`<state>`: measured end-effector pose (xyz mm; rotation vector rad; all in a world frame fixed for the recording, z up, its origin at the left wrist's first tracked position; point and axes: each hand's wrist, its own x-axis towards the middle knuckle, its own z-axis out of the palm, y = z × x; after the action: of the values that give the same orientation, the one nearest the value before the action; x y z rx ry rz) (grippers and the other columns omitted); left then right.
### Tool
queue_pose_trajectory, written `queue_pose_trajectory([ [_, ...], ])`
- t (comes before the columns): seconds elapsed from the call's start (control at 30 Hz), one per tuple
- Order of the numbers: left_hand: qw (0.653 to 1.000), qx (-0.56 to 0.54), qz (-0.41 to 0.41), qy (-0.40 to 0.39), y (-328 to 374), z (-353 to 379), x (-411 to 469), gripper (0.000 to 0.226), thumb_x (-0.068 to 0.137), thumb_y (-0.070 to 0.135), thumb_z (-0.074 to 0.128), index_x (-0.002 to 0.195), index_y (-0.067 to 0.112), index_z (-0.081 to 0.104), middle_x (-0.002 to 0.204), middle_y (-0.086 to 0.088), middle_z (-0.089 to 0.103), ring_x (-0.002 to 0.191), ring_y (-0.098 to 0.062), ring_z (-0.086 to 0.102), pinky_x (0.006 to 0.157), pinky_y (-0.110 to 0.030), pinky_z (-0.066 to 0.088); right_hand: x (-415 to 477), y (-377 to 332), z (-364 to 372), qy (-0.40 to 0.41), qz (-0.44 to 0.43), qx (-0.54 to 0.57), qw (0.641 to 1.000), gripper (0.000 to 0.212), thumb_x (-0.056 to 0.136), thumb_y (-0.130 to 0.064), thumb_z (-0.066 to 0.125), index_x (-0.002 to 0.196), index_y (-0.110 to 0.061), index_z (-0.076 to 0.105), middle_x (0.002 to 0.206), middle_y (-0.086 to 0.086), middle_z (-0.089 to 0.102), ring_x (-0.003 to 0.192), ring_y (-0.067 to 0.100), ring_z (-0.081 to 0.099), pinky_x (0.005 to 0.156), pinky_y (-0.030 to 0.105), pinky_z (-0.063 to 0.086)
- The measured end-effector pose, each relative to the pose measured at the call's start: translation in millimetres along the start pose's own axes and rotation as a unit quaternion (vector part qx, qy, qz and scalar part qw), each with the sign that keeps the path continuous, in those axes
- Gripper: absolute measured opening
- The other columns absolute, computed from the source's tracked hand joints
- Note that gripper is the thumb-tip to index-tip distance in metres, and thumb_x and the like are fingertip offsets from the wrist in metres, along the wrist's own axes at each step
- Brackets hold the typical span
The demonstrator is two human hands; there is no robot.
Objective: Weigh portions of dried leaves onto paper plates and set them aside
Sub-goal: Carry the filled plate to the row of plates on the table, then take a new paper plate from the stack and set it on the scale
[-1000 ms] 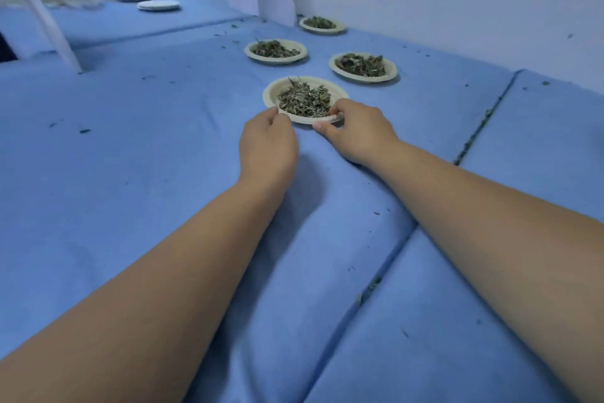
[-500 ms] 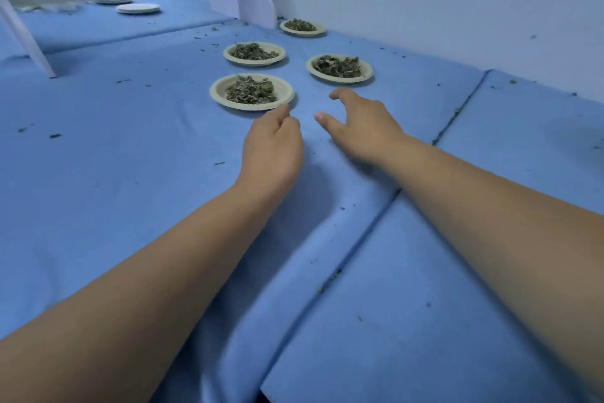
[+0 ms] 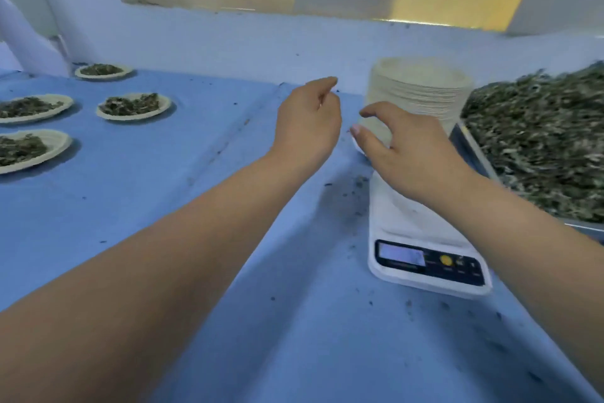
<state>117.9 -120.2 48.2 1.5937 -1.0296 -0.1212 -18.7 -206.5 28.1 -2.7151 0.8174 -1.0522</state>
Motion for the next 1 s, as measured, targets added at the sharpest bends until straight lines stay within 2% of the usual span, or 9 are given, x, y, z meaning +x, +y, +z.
queue_pose_trajectory([
  [0.07, 0.998, 0.009, 0.058, -0.034, 22, 37, 2, 0.041, 0.096, 0.014, 0.045, 0.131, 0.017, 0.065, 0.126, -0.005, 0.069, 0.12, -0.024, 0.06, 0.104, -0.032, 0.046, -22, 41, -33, 0.028, 0.03, -0.022, 0.999, 0.038, 0.099, -0.053, 0.048, 0.124, -0.028, 0.062, 0.077, -0.003, 0.065, 0.067, 0.018, 0.06, 0.063, 0.033, 0.045],
  [0.17, 0.979, 0.093, 0.17, -0.064, 47, 82, 12, 0.04, 0.097, 0.012, 0.046, 0.13, 0.017, 0.066, 0.134, 0.0, 0.065, 0.126, -0.02, 0.055, 0.1, -0.02, 0.036, -58, 97, -66, 0.087, 0.101, -0.024, 0.991, 0.026, 0.099, -0.042, 0.05, 0.114, -0.029, 0.067, 0.067, -0.008, 0.067, 0.054, 0.009, 0.058, 0.054, 0.03, 0.049],
  [0.23, 0.949, 0.186, 0.241, -0.086, 58, 104, 23, 0.042, 0.095, 0.004, 0.041, 0.127, 0.013, 0.066, 0.132, -0.005, 0.064, 0.124, -0.027, 0.055, 0.1, -0.03, 0.041, -80, 131, -79, 0.1, 0.157, -0.049, 0.981, 0.022, 0.1, -0.036, 0.051, 0.11, -0.027, 0.068, 0.055, -0.009, 0.061, 0.045, 0.009, 0.054, 0.047, 0.026, 0.045],
  [0.27, 0.93, 0.244, 0.259, -0.095, 62, 113, 28, 0.041, 0.092, 0.0, 0.04, 0.12, 0.011, 0.067, 0.123, -0.008, 0.065, 0.117, -0.03, 0.056, 0.092, -0.037, 0.045, -90, 145, -83, 0.083, 0.182, -0.071, 0.977, 0.023, 0.1, -0.037, 0.049, 0.109, -0.026, 0.067, 0.055, -0.008, 0.06, 0.045, 0.011, 0.054, 0.047, 0.027, 0.045],
  [0.33, 0.894, 0.347, 0.261, -0.11, 66, 126, 38, 0.034, 0.086, -0.004, 0.04, 0.105, 0.009, 0.064, 0.103, -0.01, 0.063, 0.101, -0.034, 0.058, 0.069, -0.037, 0.041, -100, 163, -85, 0.012, 0.217, -0.129, 0.967, 0.034, 0.101, -0.049, 0.041, 0.097, -0.025, 0.065, 0.058, -0.002, 0.058, 0.051, 0.019, 0.054, 0.048, 0.028, 0.041],
  [0.4, 0.865, 0.411, 0.254, -0.134, 70, 134, 45, 0.028, 0.084, -0.003, 0.041, 0.098, 0.009, 0.062, 0.094, -0.011, 0.06, 0.092, -0.036, 0.057, 0.066, -0.035, 0.036, -103, 171, -84, -0.061, 0.226, -0.169, 0.957, 0.047, 0.099, -0.059, 0.029, 0.082, -0.025, 0.057, 0.062, -0.001, 0.056, 0.056, 0.02, 0.053, 0.049, 0.028, 0.034],
  [0.5, 0.835, 0.464, 0.271, -0.118, 74, 137, 50, 0.016, 0.079, -0.003, 0.042, 0.081, 0.012, 0.046, 0.079, -0.009, 0.046, 0.078, -0.033, 0.048, 0.061, -0.036, 0.031, -101, 171, -81, -0.114, 0.217, -0.183, 0.952, 0.042, 0.101, -0.06, 0.026, 0.08, -0.031, 0.048, 0.069, -0.005, 0.057, 0.062, 0.017, 0.052, 0.051, 0.028, 0.033],
  [0.73, 0.786, 0.538, 0.28, -0.12, 81, 130, 54, 0.016, 0.079, -0.006, 0.048, 0.08, 0.01, 0.05, 0.068, -0.006, 0.034, 0.063, -0.029, 0.041, 0.055, -0.035, 0.03, -103, 167, -79, -0.087, 0.192, -0.197, 0.958, 0.049, 0.103, -0.056, 0.026, 0.081, -0.027, 0.06, 0.063, -0.005, 0.058, 0.057, 0.017, 0.053, 0.05, 0.026, 0.033],
  [1.0, 0.742, 0.558, 0.339, -0.152, 83, 125, 58, 0.023, 0.079, -0.008, 0.048, 0.07, 0.01, 0.037, 0.067, -0.008, 0.035, 0.071, -0.035, 0.049, 0.057, -0.038, 0.035, -103, 160, -76, -0.076, 0.175, -0.212, 0.958, 0.048, 0.104, -0.051, 0.026, 0.088, -0.028, 0.065, 0.063, -0.005, 0.059, 0.057, 0.014, 0.052, 0.049, 0.025, 0.031],
])
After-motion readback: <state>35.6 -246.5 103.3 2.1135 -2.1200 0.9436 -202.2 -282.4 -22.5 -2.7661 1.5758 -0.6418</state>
